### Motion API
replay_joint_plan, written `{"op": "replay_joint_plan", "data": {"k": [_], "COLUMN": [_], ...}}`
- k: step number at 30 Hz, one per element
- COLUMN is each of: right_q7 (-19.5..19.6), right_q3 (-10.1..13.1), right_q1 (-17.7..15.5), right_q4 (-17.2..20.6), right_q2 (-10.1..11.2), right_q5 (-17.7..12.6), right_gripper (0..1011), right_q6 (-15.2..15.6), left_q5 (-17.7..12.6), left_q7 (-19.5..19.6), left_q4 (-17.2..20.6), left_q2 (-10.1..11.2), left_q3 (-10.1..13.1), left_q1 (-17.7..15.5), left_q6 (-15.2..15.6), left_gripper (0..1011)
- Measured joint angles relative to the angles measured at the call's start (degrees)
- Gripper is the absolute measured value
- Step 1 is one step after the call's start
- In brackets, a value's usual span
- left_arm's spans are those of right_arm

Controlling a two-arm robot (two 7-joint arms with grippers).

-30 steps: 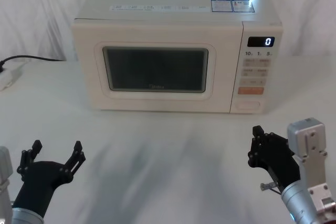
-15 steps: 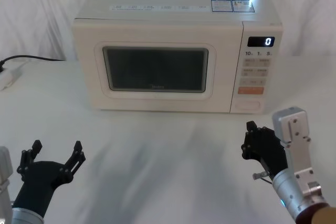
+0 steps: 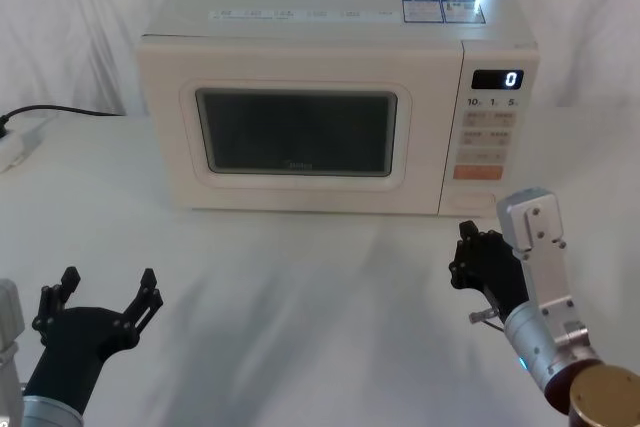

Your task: Press the button to open the microwave door with one hand; close the microwave door with the other hand.

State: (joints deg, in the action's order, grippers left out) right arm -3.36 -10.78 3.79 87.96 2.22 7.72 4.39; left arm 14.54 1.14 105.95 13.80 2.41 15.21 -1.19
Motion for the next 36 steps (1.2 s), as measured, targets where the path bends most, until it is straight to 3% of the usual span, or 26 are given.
{"op": "replay_joint_plan", "data": {"k": [36], "right_q7": [1.49], "right_q3": [2.5], "right_q1": [12.74], "right_q4": [-17.21], "right_q2": [-3.14], "right_q5": [0.28], "right_gripper": [0], "right_q6": [0.73], "left_q5": [0.0], "left_q7": [0.0], "left_q4": [0.0], "left_q2": [0.0], "left_q3": [0.0], "left_q1": [0.0], "left_q6": [0.0], "left_gripper": [1001]}}
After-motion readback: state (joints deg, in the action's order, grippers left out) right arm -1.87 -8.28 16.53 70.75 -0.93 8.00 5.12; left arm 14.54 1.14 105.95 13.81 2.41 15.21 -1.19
